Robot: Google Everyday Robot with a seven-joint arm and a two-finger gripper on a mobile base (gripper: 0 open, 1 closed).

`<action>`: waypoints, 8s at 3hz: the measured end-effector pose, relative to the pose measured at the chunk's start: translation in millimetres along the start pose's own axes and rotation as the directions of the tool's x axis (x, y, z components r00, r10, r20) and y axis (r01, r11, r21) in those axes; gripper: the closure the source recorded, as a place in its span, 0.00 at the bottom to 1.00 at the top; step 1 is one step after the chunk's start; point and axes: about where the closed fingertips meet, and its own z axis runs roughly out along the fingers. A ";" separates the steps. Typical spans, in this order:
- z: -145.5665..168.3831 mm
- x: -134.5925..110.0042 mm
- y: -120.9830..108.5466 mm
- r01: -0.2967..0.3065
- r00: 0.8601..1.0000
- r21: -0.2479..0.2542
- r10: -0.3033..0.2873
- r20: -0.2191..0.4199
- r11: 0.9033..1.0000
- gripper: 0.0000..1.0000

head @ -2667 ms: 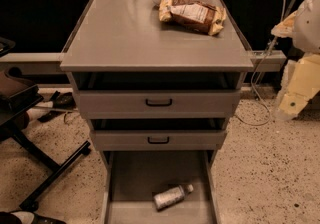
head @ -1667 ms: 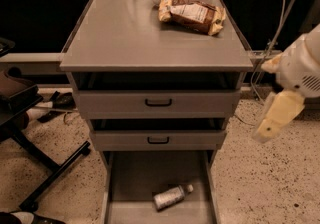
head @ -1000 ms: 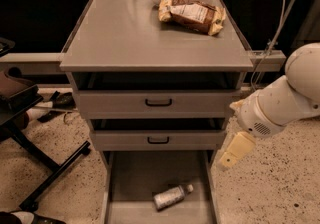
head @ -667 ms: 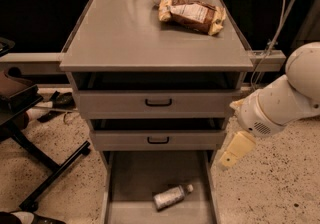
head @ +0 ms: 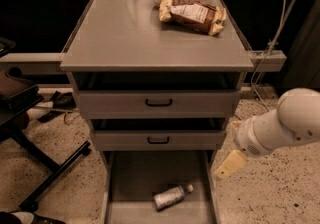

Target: Pick blue plastic bottle from bottom drawer and place on counter

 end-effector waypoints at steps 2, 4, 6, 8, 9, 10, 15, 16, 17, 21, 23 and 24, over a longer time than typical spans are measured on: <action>55.7 29.5 -3.7 -0.021 0.992 0.063 0.013 0.123 0.998 0.00; 83.7 40.5 -4.7 -0.007 0.993 0.047 0.002 0.122 0.999 0.00; 187.7 75.8 3.2 0.018 0.992 0.087 -0.029 0.126 0.996 0.00; 225.5 76.7 -0.4 -0.014 0.984 0.134 -0.010 0.177 0.991 0.00; 245.7 84.5 -0.8 0.004 0.980 0.127 -0.030 0.199 0.992 0.00; 288.5 105.4 -11.7 -0.016 0.970 0.125 -0.015 0.241 0.992 0.00; 457.8 130.2 -21.5 -0.148 0.961 0.091 0.121 0.249 0.985 0.00; 474.6 127.2 -16.1 -0.104 0.965 0.055 0.088 0.246 0.993 0.00; 487.1 122.5 -8.5 -0.054 0.966 0.026 0.046 0.255 0.998 0.00; 530.2 125.7 -4.8 0.035 0.956 -0.005 -0.032 0.291 0.999 0.00; 546.7 129.6 1.0 0.074 0.960 -0.027 -0.064 0.274 0.997 0.00; 554.9 130.4 1.4 0.082 0.964 -0.034 -0.071 0.258 0.996 0.00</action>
Offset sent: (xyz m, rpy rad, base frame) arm 0.0038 0.0003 -0.0838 0.1503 -0.1557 -0.0562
